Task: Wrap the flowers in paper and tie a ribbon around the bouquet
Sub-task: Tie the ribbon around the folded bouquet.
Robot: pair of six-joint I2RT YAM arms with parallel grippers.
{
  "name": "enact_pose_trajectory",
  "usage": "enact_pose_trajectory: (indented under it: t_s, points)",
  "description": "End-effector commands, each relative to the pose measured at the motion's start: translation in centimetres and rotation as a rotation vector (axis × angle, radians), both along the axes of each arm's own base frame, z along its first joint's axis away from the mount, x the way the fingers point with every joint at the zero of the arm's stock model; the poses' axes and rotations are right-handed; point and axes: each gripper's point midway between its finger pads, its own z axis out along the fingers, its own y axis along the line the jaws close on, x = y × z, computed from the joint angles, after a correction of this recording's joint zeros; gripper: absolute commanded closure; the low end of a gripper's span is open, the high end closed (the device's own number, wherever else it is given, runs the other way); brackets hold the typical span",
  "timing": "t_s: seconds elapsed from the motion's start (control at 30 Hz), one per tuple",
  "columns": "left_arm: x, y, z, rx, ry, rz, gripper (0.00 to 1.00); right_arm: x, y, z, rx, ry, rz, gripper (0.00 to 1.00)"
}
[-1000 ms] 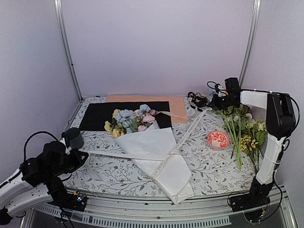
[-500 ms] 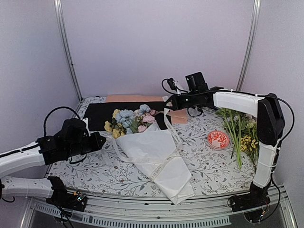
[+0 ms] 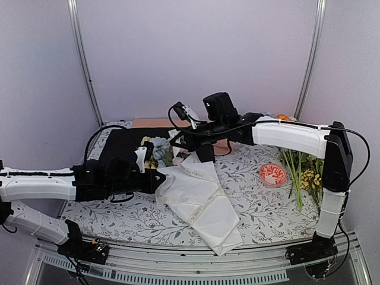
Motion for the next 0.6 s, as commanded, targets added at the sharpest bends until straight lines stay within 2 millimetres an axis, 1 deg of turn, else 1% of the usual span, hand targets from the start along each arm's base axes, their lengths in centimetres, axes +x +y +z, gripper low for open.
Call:
enact_pose_trajectory:
  t_s: [0.0, 0.03, 0.07, 0.1, 0.13, 0.17, 0.2, 0.23, 0.27, 0.3, 0.33, 0.37, 0.4, 0.43, 0.47, 0.57]
  points:
    - [1.3, -2.1, 2.1, 0.013, -0.077, -0.037, 1.0, 0.8, 1.3, 1.0, -0.009, -0.083, 0.016, 1.0]
    - [1.8, -2.1, 2.3, 0.043, -0.082, -0.029, 1.0, 1.4, 1.5, 0.6, -0.037, -0.106, 0.014, 1.0]
    - [2.4, -1.2, 2.5, 0.082, -0.073, 0.019, 1.0, 2.9, 1.1, 0.2, -0.087, -0.149, -0.026, 1.0]
    - [3.1, 1.3, 2.7, 0.126, -0.05, 0.123, 1.0, 6.9, -1.6, -0.1, -0.193, -0.251, -0.164, 1.0]
    - [3.4, 5.1, 2.8, 0.154, -0.009, 0.25, 1.0, 11.4, -5.8, 0.5, -0.232, -0.271, -0.297, 1.0]
    - [2.9, 9.5, 2.9, 0.159, 0.039, 0.373, 1.0, 17.9, -14.3, 1.2, -0.24, -0.234, -0.476, 1.0]
    - [1.5, 13.8, 3.9, 0.099, 0.055, 0.475, 1.0, 22.3, -22.2, 1.3, -0.203, -0.134, -0.652, 1.0]
    - [-0.1, 17.6, 4.4, 0.041, 0.07, 0.578, 1.0, 25.6, -30.7, 1.0, -0.172, -0.04, -0.821, 1.0]
    - [-2.4, 21.6, 4.6, -0.025, 0.098, 0.704, 1.0, 27.6, -37.9, 0.5, -0.138, 0.043, -0.991, 1.0]
    - [-4.5, 25.1, 5.8, -0.126, 0.08, 0.815, 1.0, 28.5, -44.1, -0.3, -0.11, 0.112, -1.134, 1.0]
    - [-6.7, 28.4, 7.0, -0.252, 0.054, 0.911, 1.0, 28.7, -48.1, -1.0, -0.109, 0.137, -1.222, 1.0]
    - [-8.3, 31.1, 8.2, -0.36, -0.003, 0.978, 1.0, 28.6, -50.8, -1.4, -0.108, 0.151, -1.282, 1.0]
    - [-9.6, 32.9, 8.4, -0.437, -0.033, 1.013, 1.0, 28.4, -52.1, -1.8, -0.122, 0.15, -1.313, 1.0]
    - [-10.4, 34.0, 7.7, -0.471, -0.029, 1.044, 1.0, 28.4, -52.7, -2.3, -0.145, 0.147, -1.335, 1.0]
    - [-10.9, 34.4, 6.8, -0.48, 0.0, 1.068, 1.0, 28.2, -53.2, -2.8, -0.171, 0.147, -1.347, 1.0]
    - [-10.5, 33.8, 6.3, -0.416, 0.03, 1.067, 1.0, 27.5, -54.4, -5.1, -0.227, 0.179, -1.376, 1.0]
